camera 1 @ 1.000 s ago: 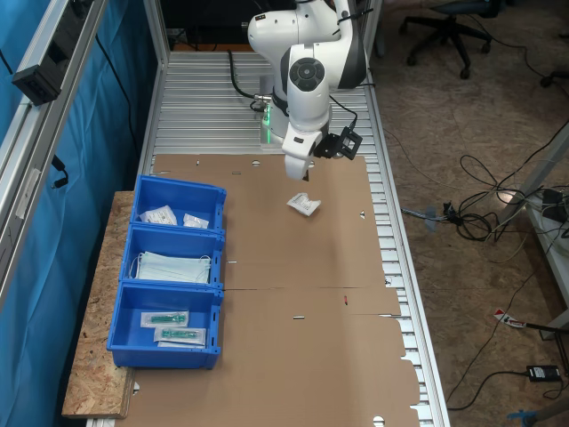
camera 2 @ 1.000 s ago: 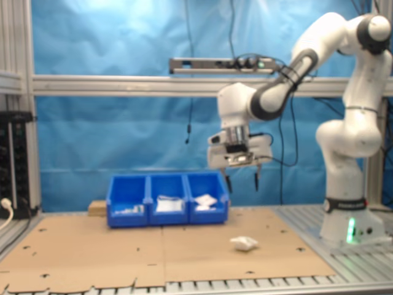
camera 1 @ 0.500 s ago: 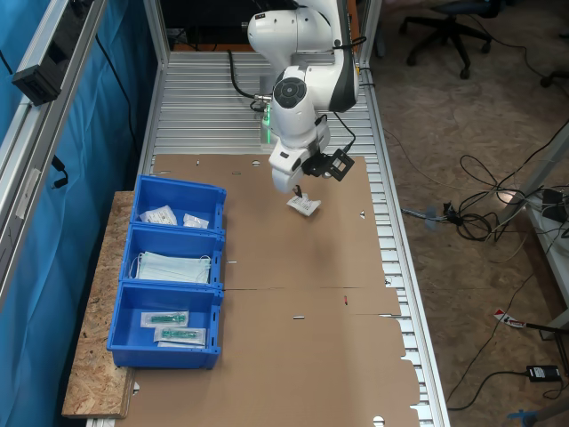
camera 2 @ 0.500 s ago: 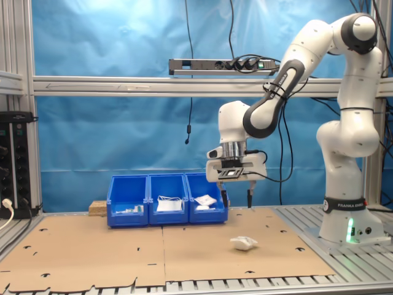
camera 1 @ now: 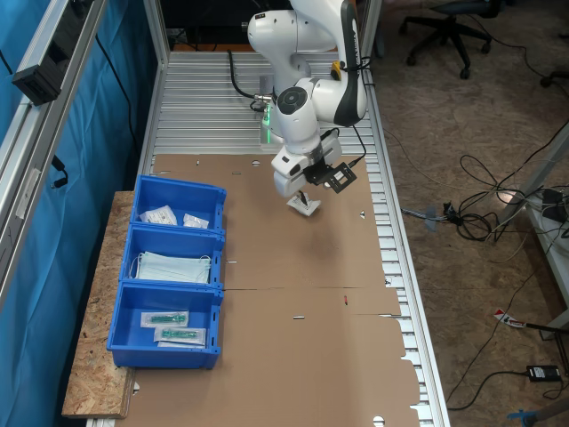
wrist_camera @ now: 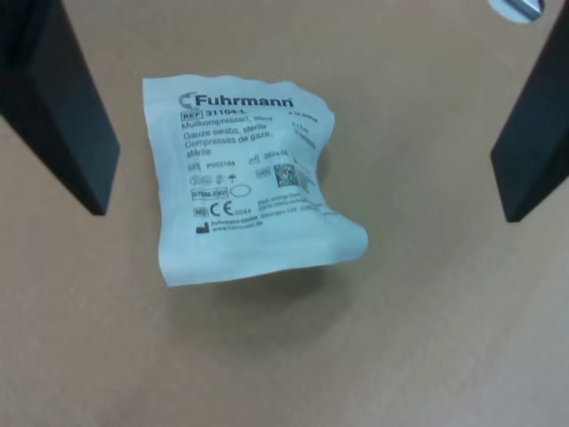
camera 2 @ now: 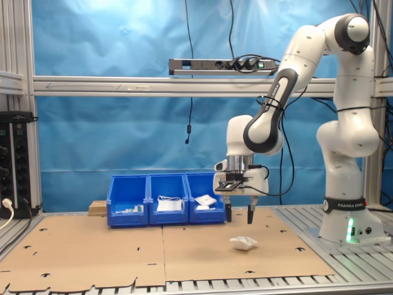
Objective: Pick and place sorting task of medical equipment.
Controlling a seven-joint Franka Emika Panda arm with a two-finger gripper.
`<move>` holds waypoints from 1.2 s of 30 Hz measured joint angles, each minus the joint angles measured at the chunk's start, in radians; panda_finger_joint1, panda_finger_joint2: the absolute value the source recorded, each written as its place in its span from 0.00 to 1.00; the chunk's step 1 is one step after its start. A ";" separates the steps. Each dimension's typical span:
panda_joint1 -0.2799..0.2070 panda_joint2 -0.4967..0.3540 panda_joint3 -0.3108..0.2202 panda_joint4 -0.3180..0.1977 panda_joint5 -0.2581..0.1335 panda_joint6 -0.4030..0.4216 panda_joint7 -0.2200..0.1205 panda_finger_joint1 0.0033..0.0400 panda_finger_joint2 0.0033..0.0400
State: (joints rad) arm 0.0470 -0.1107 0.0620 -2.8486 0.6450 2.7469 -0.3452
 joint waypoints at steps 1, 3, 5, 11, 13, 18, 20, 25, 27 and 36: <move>0.000 0.008 0.006 -0.001 0.019 0.013 0.000 1.00 1.00; 0.000 0.024 0.016 -0.003 0.054 0.040 0.000 1.00 1.00; 0.000 0.040 0.023 -0.006 0.086 0.067 0.000 1.00 1.00; 0.000 0.099 0.034 -0.019 0.165 0.149 0.000 1.00 1.00; 0.000 0.113 0.037 -0.026 0.181 0.166 0.000 1.00 1.00; 0.000 0.139 0.041 -0.044 0.209 0.201 0.000 1.00 1.00; 0.000 0.146 0.042 -0.050 0.219 0.212 0.000 1.00 1.00; 0.000 0.157 0.042 -0.052 0.233 0.234 0.000 1.00 1.00; 0.000 0.159 0.043 -0.052 0.238 0.240 0.000 1.00 1.00; 0.000 0.163 0.047 -0.052 0.252 0.264 0.000 1.00 1.00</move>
State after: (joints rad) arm 0.0467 0.0527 0.1087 -2.9004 0.8969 3.0106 -0.3452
